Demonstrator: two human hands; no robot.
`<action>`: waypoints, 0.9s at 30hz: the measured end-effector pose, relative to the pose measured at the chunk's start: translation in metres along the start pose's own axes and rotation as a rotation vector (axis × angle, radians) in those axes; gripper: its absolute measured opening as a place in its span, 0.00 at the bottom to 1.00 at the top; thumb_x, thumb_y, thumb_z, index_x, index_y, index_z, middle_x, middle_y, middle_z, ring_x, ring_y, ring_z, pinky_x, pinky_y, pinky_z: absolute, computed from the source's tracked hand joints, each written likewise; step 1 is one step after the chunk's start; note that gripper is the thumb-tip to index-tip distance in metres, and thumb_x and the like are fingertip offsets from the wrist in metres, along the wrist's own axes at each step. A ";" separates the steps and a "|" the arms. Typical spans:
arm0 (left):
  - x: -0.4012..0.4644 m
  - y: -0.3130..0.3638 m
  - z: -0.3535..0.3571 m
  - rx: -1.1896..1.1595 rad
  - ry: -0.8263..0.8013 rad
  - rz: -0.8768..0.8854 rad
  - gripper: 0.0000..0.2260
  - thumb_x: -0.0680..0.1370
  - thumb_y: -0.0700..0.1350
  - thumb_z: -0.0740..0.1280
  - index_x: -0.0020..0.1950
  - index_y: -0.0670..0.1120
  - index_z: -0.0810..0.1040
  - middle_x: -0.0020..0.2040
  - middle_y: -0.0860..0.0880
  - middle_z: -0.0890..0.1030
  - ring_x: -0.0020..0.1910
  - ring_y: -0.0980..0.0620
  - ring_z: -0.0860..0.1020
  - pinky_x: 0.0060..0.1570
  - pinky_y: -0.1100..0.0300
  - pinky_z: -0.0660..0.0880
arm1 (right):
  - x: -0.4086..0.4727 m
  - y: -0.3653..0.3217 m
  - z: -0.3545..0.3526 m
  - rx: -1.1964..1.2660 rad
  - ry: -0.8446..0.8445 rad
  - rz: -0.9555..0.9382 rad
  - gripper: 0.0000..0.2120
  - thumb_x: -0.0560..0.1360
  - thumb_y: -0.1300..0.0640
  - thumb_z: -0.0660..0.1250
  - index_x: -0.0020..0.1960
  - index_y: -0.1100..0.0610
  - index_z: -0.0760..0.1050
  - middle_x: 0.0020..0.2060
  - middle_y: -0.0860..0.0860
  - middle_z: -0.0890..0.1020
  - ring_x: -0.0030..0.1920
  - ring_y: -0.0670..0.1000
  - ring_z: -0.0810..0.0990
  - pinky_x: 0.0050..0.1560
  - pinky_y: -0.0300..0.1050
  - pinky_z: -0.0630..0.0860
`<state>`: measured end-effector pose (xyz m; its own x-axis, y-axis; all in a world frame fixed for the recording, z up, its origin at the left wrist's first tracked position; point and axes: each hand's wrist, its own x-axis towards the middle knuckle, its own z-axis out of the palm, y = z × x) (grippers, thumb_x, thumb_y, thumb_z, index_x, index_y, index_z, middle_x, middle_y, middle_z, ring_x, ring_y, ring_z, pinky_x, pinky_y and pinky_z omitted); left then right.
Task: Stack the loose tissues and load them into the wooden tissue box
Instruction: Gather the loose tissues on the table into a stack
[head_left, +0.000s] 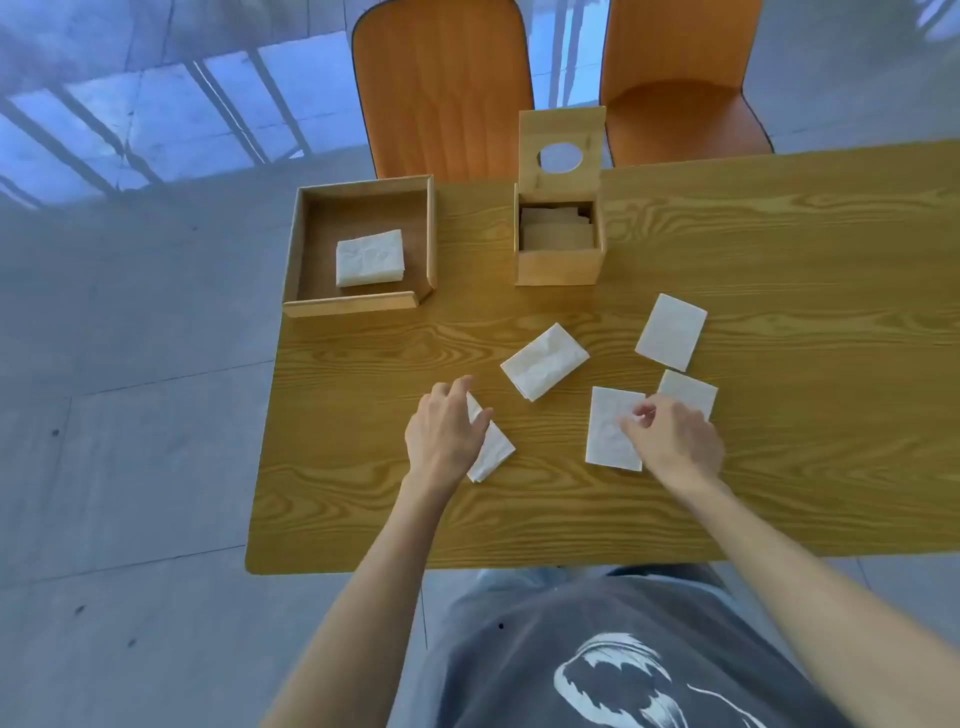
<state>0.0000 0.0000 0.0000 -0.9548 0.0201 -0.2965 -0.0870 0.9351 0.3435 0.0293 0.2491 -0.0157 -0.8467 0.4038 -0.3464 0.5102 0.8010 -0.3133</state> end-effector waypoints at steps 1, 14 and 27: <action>-0.004 0.000 0.002 -0.022 0.018 -0.057 0.25 0.80 0.54 0.65 0.76 0.51 0.67 0.65 0.46 0.76 0.62 0.45 0.76 0.45 0.55 0.72 | -0.002 -0.001 0.000 0.008 0.008 0.018 0.17 0.75 0.43 0.67 0.58 0.52 0.79 0.51 0.52 0.84 0.49 0.57 0.82 0.40 0.45 0.72; -0.018 -0.016 0.034 -0.030 0.081 -0.429 0.36 0.74 0.66 0.67 0.75 0.48 0.65 0.69 0.43 0.68 0.66 0.43 0.68 0.62 0.48 0.65 | -0.002 -0.008 0.015 -0.018 0.011 0.090 0.28 0.72 0.40 0.71 0.65 0.54 0.72 0.57 0.54 0.81 0.56 0.59 0.80 0.49 0.52 0.74; -0.019 -0.009 0.040 -0.510 0.049 -0.392 0.24 0.71 0.47 0.76 0.63 0.49 0.70 0.53 0.49 0.81 0.49 0.46 0.80 0.43 0.54 0.75 | 0.001 -0.013 0.009 -0.041 -0.022 0.076 0.25 0.69 0.39 0.74 0.56 0.56 0.77 0.54 0.56 0.79 0.53 0.58 0.78 0.43 0.48 0.72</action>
<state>0.0303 0.0056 -0.0328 -0.8353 -0.3166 -0.4495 -0.5451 0.5836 0.6019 0.0238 0.2349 -0.0203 -0.8019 0.4549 -0.3874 0.5661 0.7858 -0.2492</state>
